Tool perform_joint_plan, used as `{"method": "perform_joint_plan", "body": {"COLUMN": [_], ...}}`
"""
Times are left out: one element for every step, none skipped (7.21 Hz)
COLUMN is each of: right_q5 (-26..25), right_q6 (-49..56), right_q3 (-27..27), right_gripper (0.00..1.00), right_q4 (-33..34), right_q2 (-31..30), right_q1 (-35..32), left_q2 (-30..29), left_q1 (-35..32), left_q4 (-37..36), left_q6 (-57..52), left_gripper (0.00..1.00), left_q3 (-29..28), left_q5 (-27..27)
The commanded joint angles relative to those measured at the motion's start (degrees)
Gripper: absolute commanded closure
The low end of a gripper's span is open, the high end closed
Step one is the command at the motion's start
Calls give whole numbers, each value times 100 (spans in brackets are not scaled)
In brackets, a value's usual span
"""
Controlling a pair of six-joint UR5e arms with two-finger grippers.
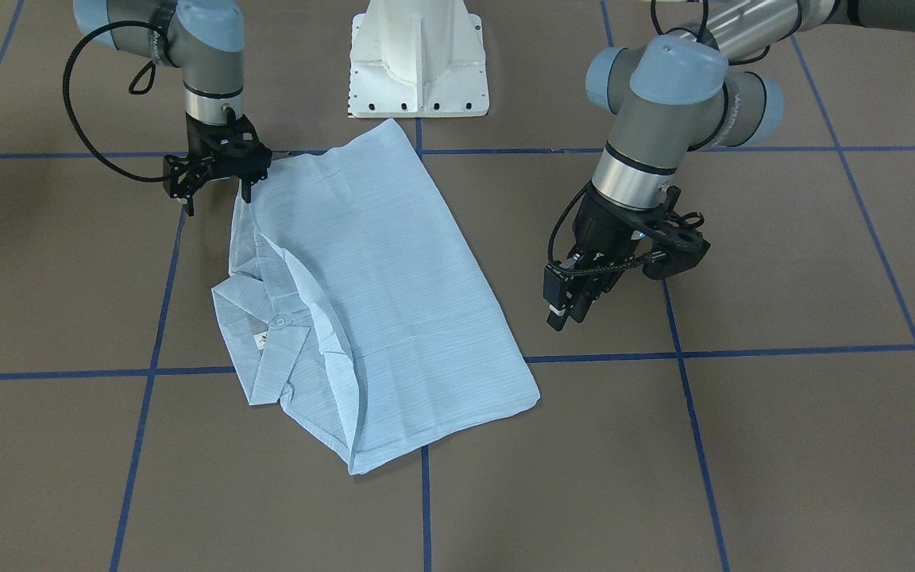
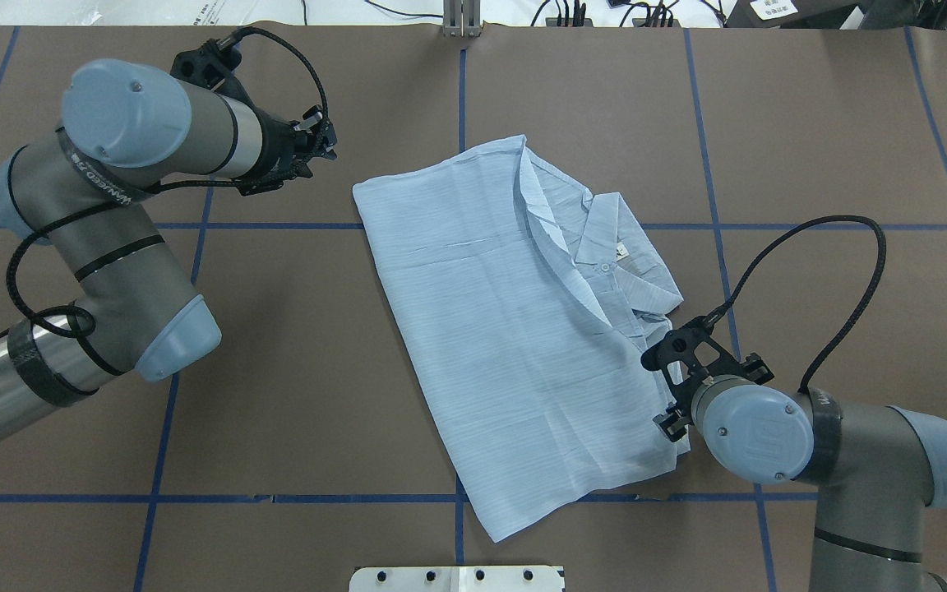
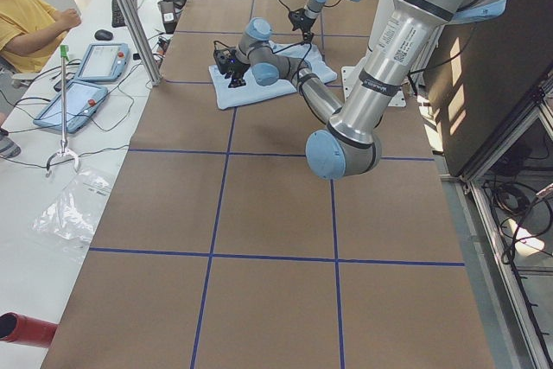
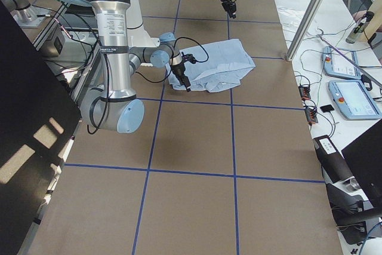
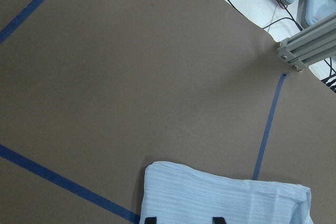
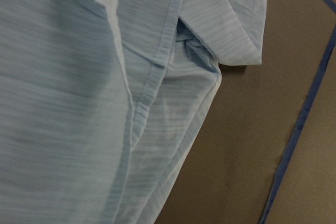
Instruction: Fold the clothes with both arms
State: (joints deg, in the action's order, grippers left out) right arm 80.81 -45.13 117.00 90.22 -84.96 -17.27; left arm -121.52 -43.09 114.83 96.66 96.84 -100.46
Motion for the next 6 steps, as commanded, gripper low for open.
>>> {"method": "perform_joint_plan", "body": {"right_q5": [57,379,792,831,840,848], "right_q6": [13,39,40,40,-4,-57], "right_q3": [-28,-37,-45,-45,-11,-2], "right_gripper": [0,0,0,0,0,0], "right_q4": [-1102,-2287,-2412,-2422,-2430,-2448], "right_q2": [-1094,-1607,-1551,-1394,-1366,-1287], "right_q1": [-170,-275,-442,-548,-593,-593], "left_q2": [-12,-12,-21,-38,-21,-3], "left_q1": [-41,-67,-68,-68,-68,-68], "left_q4": [-100,-118,-118,-171,-293,-320], "left_q6": [-7,-7,2,2,11,46], "left_gripper": [54,54,54,54,54,54], "left_q3": [54,89,98,107,229,300], "left_q5": [0,-9,-9,-9,-9,-9]}}
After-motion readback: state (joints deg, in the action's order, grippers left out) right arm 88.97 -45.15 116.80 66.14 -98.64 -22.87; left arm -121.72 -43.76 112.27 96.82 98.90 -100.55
